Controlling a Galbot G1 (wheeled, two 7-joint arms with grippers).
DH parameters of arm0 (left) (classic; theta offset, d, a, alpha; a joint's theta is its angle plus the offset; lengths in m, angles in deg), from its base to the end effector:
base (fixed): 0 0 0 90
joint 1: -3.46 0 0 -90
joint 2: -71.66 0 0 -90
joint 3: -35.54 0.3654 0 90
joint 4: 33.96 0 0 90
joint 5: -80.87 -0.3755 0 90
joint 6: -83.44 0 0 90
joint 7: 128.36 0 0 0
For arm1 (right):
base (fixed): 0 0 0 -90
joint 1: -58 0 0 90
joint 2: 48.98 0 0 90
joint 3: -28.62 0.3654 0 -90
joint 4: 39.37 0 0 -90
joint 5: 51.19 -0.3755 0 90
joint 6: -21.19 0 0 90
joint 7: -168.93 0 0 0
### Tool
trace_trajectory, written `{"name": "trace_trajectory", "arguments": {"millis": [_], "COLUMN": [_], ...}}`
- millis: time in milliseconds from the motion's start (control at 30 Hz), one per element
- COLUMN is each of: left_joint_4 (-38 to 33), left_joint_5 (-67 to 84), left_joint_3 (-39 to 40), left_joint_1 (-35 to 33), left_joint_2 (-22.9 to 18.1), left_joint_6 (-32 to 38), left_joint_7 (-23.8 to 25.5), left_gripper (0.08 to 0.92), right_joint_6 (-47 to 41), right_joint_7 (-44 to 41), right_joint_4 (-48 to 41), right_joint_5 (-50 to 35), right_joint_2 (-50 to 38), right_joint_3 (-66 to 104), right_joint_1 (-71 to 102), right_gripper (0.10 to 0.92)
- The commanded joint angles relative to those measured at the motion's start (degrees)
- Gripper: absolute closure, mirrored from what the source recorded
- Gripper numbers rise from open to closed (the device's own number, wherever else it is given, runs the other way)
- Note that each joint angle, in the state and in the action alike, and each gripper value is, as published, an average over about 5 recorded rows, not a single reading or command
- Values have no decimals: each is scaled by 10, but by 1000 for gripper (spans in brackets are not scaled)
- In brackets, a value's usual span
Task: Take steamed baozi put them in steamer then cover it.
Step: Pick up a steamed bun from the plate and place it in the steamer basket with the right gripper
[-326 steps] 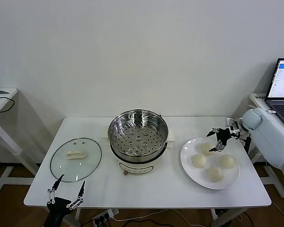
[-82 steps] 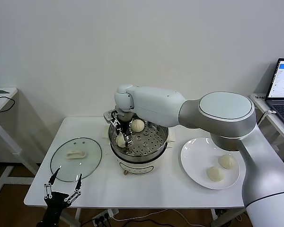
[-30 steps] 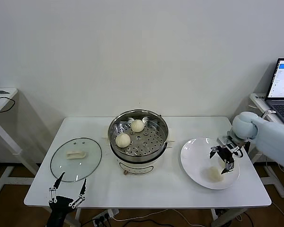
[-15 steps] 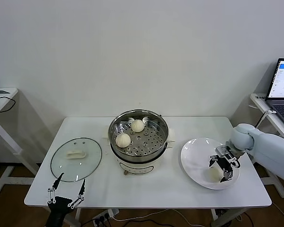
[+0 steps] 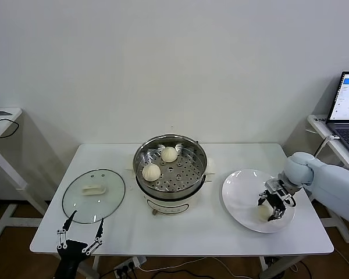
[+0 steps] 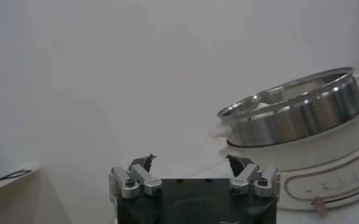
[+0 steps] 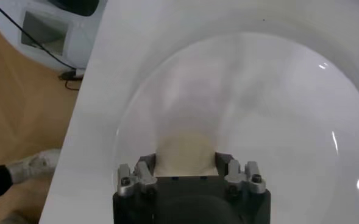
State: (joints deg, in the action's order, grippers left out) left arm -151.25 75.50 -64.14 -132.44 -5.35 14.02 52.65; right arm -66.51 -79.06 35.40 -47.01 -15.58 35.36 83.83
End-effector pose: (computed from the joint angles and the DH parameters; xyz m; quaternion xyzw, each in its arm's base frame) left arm 0.1028 0.0981 -0.3585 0.0487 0.9818 0.1821 0.0237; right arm 0.5188 -0.1893 -0.2039 0.5913 -0.4520 0.5583 0.3665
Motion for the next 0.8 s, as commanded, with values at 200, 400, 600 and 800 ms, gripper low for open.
{"name": "trace_trajectory", "arguments": {"millis": [200, 400, 600, 800], "left_joint_4": [-4, -2, -5, -6], "left_joint_5": [-1, -5, -9, -9], "left_joint_3": [3, 7, 13, 11], "left_joint_1": [-1, -1, -1, -2], "left_joint_2": [3, 1, -2, 1], "left_joint_6": [1, 4, 5, 6], "left_joint_7": [0, 0, 0, -1], "left_gripper": [177, 177, 177, 177], "right_joint_6": [176, 265, 322, 367], "right_joint_7": [-20, -4, 5, 12], "right_joint_4": [26, -4, 24, 58], "right_joint_5": [-43, -58, -24, 35], "right_joint_2": [122, 252, 315, 344], "right_joint_3": [-64, -106, -134, -148], "right_joint_1": [-311, -385, -373, -313], "right_gripper": [374, 367, 359, 353]}}
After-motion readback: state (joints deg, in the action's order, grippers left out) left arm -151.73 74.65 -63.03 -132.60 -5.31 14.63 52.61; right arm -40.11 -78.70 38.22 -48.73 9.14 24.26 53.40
